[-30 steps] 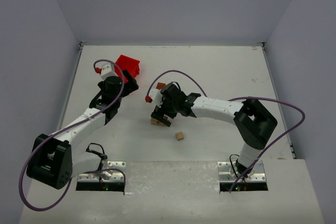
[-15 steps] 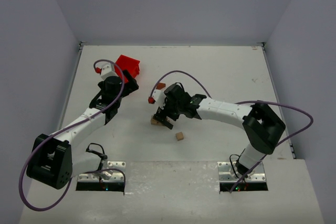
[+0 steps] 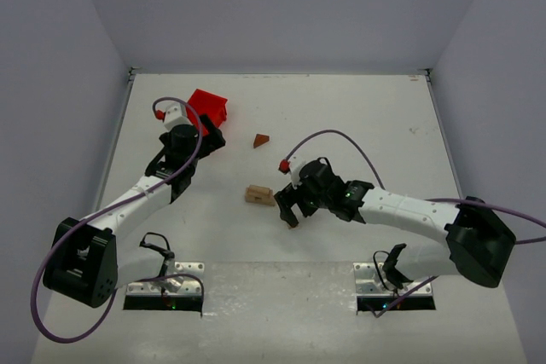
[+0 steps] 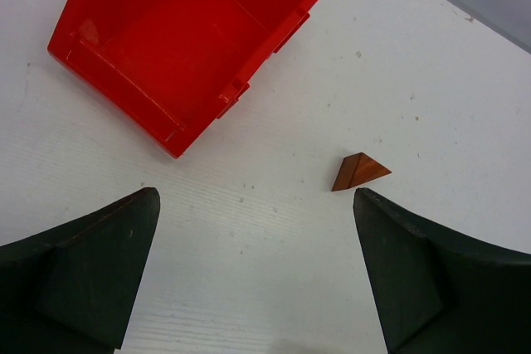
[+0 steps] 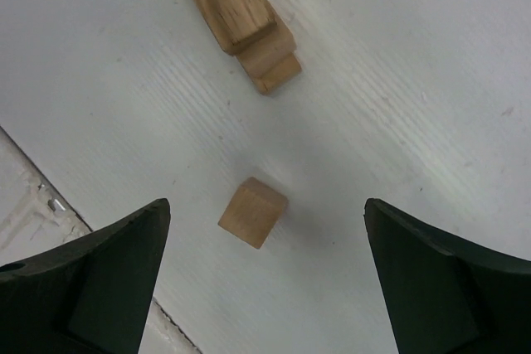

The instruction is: Build the wood block tower

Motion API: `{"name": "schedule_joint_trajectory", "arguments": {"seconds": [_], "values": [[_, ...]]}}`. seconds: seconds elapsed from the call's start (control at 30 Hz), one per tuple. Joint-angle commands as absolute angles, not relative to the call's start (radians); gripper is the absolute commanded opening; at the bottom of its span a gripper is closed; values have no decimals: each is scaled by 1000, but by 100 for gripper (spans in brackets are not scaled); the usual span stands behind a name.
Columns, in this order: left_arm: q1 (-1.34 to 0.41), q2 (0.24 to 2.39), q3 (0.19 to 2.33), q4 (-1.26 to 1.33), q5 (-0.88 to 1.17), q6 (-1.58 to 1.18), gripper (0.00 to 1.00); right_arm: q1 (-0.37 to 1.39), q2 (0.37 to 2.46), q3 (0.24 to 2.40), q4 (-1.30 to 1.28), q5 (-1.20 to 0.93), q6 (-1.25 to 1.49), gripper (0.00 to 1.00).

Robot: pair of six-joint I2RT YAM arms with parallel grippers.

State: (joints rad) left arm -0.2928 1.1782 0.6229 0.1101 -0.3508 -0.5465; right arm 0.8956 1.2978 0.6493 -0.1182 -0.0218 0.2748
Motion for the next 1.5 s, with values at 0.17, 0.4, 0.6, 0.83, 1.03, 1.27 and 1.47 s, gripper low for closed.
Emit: {"name": "schedule_joint_trajectory", "arguments": {"seconds": [0.17,0.4,0.6,0.83,1.03,1.27,1.47], "values": [[-281,1161,623,163,-353,-541,100,1065,1433,715,-158,365,501,99],[-282,1163,623,160,-354,-541,100,1096,1536,784,-206,401,502,92],[-282,1173,627,162,-356,-540,100,1099,1534,762,-202,387,525,81],[-282,1175,630,159,-354,-540,100,1103,1515,736,-220,376,557,65],[-282,1175,630,160,-350,-540,100,1110,1505,725,-231,372,577,55],[-282,1175,629,159,-345,-540,100,1117,1479,716,-212,356,532,24],[-282,1166,626,160,-340,-541,100,1117,1362,708,-148,356,277,11]]}}
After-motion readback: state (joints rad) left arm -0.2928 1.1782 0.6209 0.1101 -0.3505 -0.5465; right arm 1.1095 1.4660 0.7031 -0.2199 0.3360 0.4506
